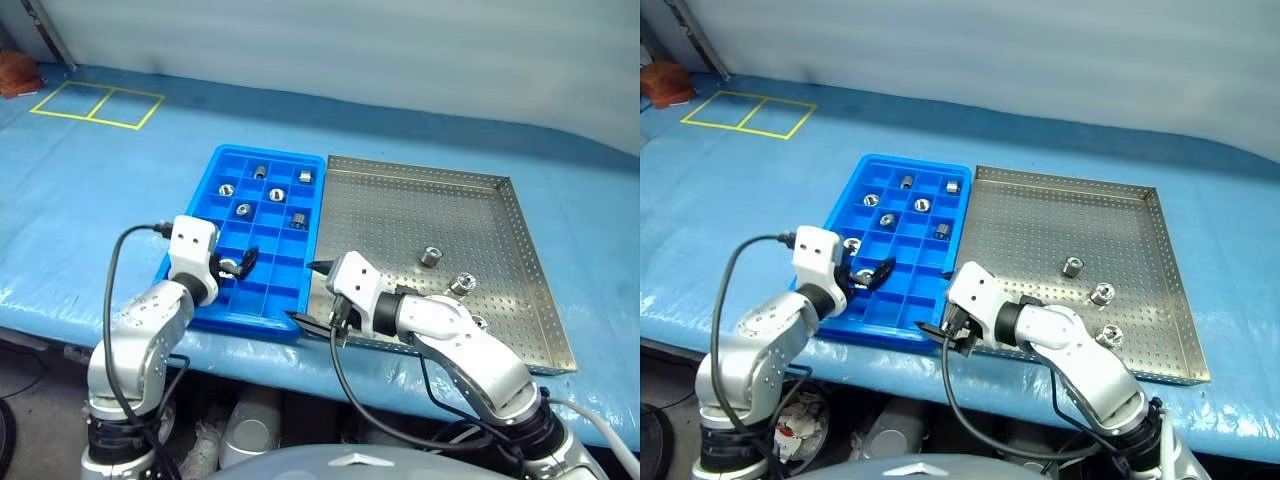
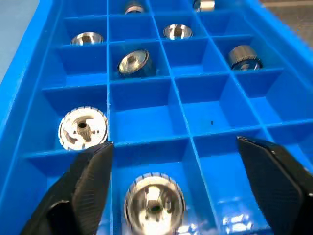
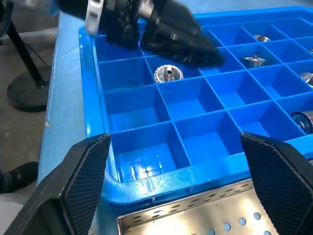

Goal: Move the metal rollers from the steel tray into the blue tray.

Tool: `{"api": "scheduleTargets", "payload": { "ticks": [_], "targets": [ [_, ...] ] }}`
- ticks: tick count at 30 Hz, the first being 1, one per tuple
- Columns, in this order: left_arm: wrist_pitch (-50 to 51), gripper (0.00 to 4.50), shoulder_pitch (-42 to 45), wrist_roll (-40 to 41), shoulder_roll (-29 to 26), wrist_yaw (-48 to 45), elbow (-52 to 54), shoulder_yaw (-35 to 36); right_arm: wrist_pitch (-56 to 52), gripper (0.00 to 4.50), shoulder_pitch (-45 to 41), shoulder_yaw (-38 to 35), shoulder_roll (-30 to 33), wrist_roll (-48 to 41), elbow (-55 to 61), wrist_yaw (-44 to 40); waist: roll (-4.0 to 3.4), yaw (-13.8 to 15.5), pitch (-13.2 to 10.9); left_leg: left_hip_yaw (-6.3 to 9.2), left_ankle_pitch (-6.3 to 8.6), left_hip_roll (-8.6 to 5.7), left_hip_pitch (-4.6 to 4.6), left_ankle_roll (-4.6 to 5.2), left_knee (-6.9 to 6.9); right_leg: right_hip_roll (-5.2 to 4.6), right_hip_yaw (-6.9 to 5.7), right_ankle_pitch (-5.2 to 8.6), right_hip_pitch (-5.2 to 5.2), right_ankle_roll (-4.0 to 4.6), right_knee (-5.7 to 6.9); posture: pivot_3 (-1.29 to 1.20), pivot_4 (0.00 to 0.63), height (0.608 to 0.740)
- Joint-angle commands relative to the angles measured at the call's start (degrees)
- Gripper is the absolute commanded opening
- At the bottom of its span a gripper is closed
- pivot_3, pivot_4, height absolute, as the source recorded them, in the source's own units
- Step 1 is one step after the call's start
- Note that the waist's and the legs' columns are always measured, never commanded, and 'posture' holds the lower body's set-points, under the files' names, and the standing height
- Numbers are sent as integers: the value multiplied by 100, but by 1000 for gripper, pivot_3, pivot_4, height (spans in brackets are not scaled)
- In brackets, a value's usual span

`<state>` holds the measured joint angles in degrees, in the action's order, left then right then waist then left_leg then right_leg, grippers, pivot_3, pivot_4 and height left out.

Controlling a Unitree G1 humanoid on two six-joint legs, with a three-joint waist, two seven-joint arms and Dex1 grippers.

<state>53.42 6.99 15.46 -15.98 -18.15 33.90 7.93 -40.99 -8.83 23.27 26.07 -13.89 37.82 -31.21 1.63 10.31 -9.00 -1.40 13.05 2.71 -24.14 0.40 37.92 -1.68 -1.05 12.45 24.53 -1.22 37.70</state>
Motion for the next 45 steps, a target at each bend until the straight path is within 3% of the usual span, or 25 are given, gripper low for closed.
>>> {"api": "scheduleTargets", "payload": {
  "ticks": [1, 9, 19, 30, 39, 45],
  "targets": [
    [-453, 4474, 598, 538, -170, -571, -17, 131, -128, 4500, 271, -430, 125, -25, 535, 197, 0, -10, 0, 1, 0, -1, -6, 0, 1, -1, -5, 0, 1, 0, -3, 250, 150, 740],
    [-793, 4474, 1996, 600, -328, -1453, -1399, -1036, -438, 4500, 1300, -1205, 195, 7, 1252, 772, -2, -289, 1, 7, -1, -5, -34, 1, 9, -3, -37, -2, 0, -3, -20, 102, 150, 740],
    [-1739, 4474, 3337, -25, 680, -1696, -3622, -2324, -608, 4500, 2673, -1497, -260, 436, 2142, 1944, -4, -1014, 3, 4, -1, -5, -32, 2, 16, 0, -23, -6, 0, -11, -16, -150, 150, 740],
    [-2720, 4474, 4188, -686, 1895, -1180, -5930, -2417, -224, 4500, 3224, -1290, -488, 698, 2218, 2548, -5, -1472, 4, -23, -1, -4, -3, 3, 14, 5, 20, -8, 1, -15, 3, -236, 150, 740],
    [-3227, 4474, 4537, -1138, 2291, -524, -7535, -2199, -227, 4500, 3164, -1254, -530, 744, 2218, 2661, -4, -1578, 3, -29, 1, -4, 10, 5, 6, 5, 38, -11, 0, -21, 3, -236, 150, 740],
    [-3381, 4474, 4554, -1296, 2423, -537, -8057, -2170, -312, 4500, 2982, -1224, -584, 723, 2218, 2650, -3, -1573, 3, -33, 1, -4, 12, 5, 1, 5, 40, -13, 0, -25, 2, -218, 150, 740]
  ]
}}
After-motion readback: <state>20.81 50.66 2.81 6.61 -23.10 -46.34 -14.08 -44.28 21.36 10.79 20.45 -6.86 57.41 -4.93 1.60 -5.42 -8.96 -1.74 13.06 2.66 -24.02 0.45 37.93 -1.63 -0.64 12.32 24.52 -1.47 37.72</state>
